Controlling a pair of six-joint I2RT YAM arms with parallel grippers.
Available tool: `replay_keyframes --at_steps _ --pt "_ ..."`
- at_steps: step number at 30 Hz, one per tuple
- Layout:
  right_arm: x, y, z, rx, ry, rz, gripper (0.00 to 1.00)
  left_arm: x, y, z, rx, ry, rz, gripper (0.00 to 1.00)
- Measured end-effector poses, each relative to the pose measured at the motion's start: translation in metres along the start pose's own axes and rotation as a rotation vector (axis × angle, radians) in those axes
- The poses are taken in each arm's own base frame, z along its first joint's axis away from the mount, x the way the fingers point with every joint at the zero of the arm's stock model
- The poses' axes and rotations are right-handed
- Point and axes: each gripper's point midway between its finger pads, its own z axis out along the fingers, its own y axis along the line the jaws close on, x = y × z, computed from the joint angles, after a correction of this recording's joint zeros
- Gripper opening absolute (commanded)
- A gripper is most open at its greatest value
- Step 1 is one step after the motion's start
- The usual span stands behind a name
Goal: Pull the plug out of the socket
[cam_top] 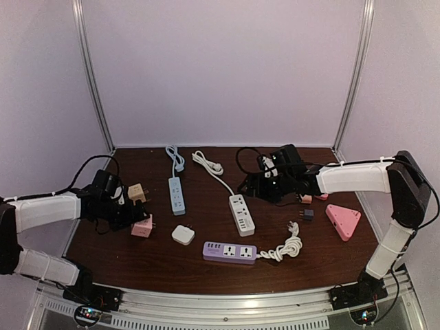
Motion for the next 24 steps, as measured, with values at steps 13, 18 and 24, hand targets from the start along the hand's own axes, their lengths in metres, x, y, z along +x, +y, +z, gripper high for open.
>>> replay_keyframes --at_steps 13,18,24 --pt "-0.004 0.004 -0.001 -0.007 -0.009 -0.003 0.84 -0.011 0.001 -0.027 -0.043 -0.068 0.027 0.86" --pt "-0.005 0.004 -0.002 -0.008 -0.011 -0.005 0.86 -0.015 -0.002 -0.036 -0.027 -0.098 0.032 0.86" --pt "-0.008 0.006 -0.014 -0.003 -0.039 -0.029 0.93 -0.023 -0.011 -0.046 -0.006 -0.122 0.045 0.88"
